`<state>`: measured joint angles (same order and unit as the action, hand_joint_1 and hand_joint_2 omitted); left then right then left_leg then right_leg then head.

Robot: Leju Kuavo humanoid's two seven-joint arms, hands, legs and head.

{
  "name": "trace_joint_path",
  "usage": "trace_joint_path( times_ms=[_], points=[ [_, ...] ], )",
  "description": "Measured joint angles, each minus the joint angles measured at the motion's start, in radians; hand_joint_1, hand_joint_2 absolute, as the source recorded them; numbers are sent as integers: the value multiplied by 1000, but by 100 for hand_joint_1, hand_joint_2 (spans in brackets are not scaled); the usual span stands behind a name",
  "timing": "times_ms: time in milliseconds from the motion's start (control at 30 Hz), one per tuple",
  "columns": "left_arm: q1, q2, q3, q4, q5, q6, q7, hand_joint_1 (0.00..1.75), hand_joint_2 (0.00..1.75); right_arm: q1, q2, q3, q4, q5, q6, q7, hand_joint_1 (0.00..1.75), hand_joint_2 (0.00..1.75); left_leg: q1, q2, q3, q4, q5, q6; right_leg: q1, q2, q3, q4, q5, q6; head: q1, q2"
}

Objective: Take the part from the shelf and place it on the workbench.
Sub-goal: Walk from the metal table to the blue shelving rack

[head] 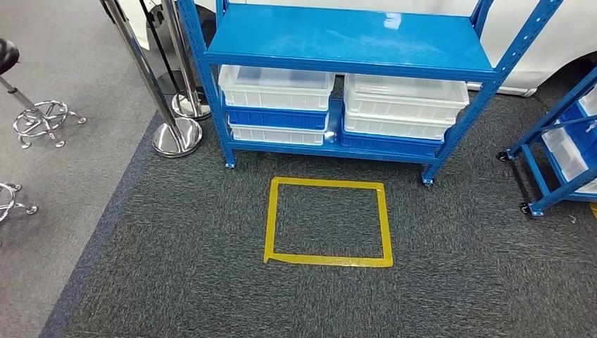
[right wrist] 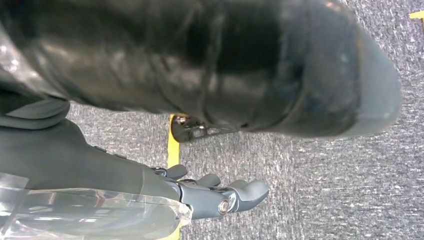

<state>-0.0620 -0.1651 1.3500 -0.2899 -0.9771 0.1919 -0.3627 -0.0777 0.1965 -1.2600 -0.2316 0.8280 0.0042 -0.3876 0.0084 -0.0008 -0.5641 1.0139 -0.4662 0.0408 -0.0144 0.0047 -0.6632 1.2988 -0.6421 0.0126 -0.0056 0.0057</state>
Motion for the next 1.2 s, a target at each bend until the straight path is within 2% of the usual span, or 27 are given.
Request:
trace_joint_path(
  times_ms=[33, 100, 133, 167, 233, 300, 333, 367, 433, 467, 500, 533, 600, 633, 667, 733, 800, 833, 900, 967, 1000, 1033, 1067, 1100, 1167, 1200],
  points=[
    [1, 0, 0, 0, 0, 0, 0, 0, 0, 0, 0, 0, 0, 0, 0, 0, 0, 0, 1, -1, 4, 0, -3, -2, -3, 0, 8, -31, 34, 2, 0, 0],
    [2, -1, 0, 0, 0, 0, 0, 0, 0, 0, 0, 0, 0, 0, 0, 0, 0, 0, 1, -2, 13, 3, -11, -11, -8, -2, 57, -155, 112, 4, 0, 0],
    [2, -2, 0, 0, 0, 0, 0, 0, 0, 0, -1, 0, 0, 0, 0, 0, 0, 0, 0, -3, 16, 6, -16, -17, -7, -2, 79, -207, 136, 2, 0, 0],
    [1, -2, 0, 0, 0, 0, 0, 0, 0, -1, -1, 0, 0, 0, 0, 0, 0, 0, 0, -3, 17, 8, -19, -23, -5, -1, 91, -238, 145, 0, 0, 0],
    [-2, -2, 0, 0, 0, 1, 2, 0, 0, -1, -1, 0, 0, 0, -1, 0, 0, 87, -1, -3, 18, 8, -21, -36, 0, 1, 92, -249, 144, -9, 0, 0],
    [-3, -2, 0, 0, 0, 2, 4, 0, 0, -1, -1, 0, 0, 1, -2, 0, 0, 175, 4, -3, 16, 17, -31, -46, 0, 0, 97, -256, 147, -22, 0, 0],
    [-3, -2, 0, 0, 0, 2, 6, 0, 0, -1, -1, 0, 0, 1, -2, 0, 0, 175, 5, -3, 8, 36, -45, -50, -1, -1, 100, -260, 149, -29, 0, 0],
    [-3, -2, 0, 0, 0, 3, 8, 0, 0, -1, -1, 0, 0, 1, -2, 0, 0, 175, 6, -2, -11, 80, -72, -53, -1, -2, 102, -262, 149, -34, -1, 0],
    [-2, -2, 0, 0, 0, 3, 11, 0, 0, -1, -1, 0, 0, 2, -2, 0, 0, 87, 7, -2, -73, 215, -135, -56, 3, -4, 103, -262, 148, -42, -1, 0],
    [-1, -3, 0, 0, -1, 2, 12, 0, 0, -1, -2, 0, 0, 2, -2, 0, 0, 44, 7, -2, -104, 276, -156, -57, 5, -4, 104, -262, 146, -44, 0, 0],
    [-1, -2, 0, 0, -1, 2, 12, 0, 0, -1, -2, 0, 0, 2, -2, 0, 0, 0, 7, -2, -119, 302, -154, -57, 7, -4, 106, -262, 145, -45, 0, 0],
    [0, -2, 0, 0, -1, 2, 12, 0, 0, -1, -2, 0, 0, 3, -2, 0, 0, 0, 7, -2, -114, 286, -133, -55, 9, -4, 108, -261, 144, -46, 0, 0],
    [0, -1, 0, 0, -2, 2, 12, 0, 0, -1, -2, 0, 0, 3, -2, 0, 0, 0, 6, -2, -59, 161, -58, -47, 9, -2, 115, -260, 139, -44, 0, 0],
    [-1, -1, 0, 0, -3, 2, 12, 0, 0, -1, -2, 0, 0, 3, -2, 0, 0, 0, 3, -2, -29, 95, -31, -43, 11, -2, 116, -258, 137, -41, 0, 0],
    [-2, 0, 0, 0, -4, 2, 12, 0, 0, -1, -2, 0, 0, 3, -2, 1, 0, 0, 1, -2, -9, 49, -17, -39, 12, -1, 116, -257, 135, -36, 0, 0],
    [-2, 0, 0, 0, -5, 2, 12, 0, 0, -2, -2, 0, 0, 3, -2, 1, 0, 0, -5, -3, 3, 19, -17, -33, 13, -1, 113, -257, 135, -26, 0, 0],
    [-1, 0, 0, 0, -7, 2, 12, 0, 0, -3, -2, 0, 0, 3, -2, 1, 0, 0, -2, -3, 6, 10, -12, -23, 11, -1, 114, -257, 132, -15, 0, 0],
    [-1, 0, 0, 0, -7, 2, 12, 0, 0, -3, -2, 0, 0, 3, -2, 1, 0, 0, 0, -2, 9, 3, -8, -17, 10, -1, 110, -244, 122, -11, 0, 0],
    [-1, -1, 0, 0, -8, 2, 12, 0, 0, -2, -2, -1, 0, 3, -2, 1, 0, 0, 2, 0, 12, -5, -4, -6, 8, -1, 73, -164, 72, -2, 0, 0],
    [-2, 0, 0, 0, -8, 3, 12, 0, 0, -1, -2, -1, 0, 3, -2, 2, 0, 0, 0, 1, 11, -6, -4, -1, 5, -2, 9, -40, 17, 4, 0, 0],
    [-2, 1, 0, 0, -8, 3, 12, 0, 0, -1, -2, -1, 0, 3, -2, 2, 0, 0, -1, 1, 11, -5, -4, 0, 3, -2, -12, -2, 11, 6, 0, 0],
    [-2, 1, 0, 0, -8, 3, 12, 0, 0, 0, -2, -1, 0, 3, -2, 2, 0, 0, -1, 1, 12, -4, -5, -1, 1, -2, -17, 3, 24, 8, 0, 0],
    [-1, 1, 0, 0, -8, 3, 12, 0, 0, 0, -2, -1, 0, 3, -2, 2, 0, 0, -1, 0, 13, -3, -6, -2, -1, -2, -2, -33, 55, 8, 0, 0],
    [-1, 0, 0, 0, -8, 2, 12, 0, 0, -1, -2, -1, 0, 3, -2, 2, 0, 0, 0, 0, 14, -1, -8, -4, -1, -2, 27, -93, 93, 7, 0, 0],
    [-1, -1, 0, 0, -8, 2, 12, 0, 0, -2, -2, -1, 0, 3, -1, 1, 0, 87, -2, -1, 15, 5, -13, -13, 1, -3, 82, -212, 141, 1, 0, 0],
    [-2, -1, 0, 0, -8, 2, 12, 0, 0, -2, -2, -1, 0, 3, -1, 1, 0, 131, -3, -1, 15, 7, -15, -18, 3, -3, 95, -242, 147, -3, 0, 0]
  ],
)
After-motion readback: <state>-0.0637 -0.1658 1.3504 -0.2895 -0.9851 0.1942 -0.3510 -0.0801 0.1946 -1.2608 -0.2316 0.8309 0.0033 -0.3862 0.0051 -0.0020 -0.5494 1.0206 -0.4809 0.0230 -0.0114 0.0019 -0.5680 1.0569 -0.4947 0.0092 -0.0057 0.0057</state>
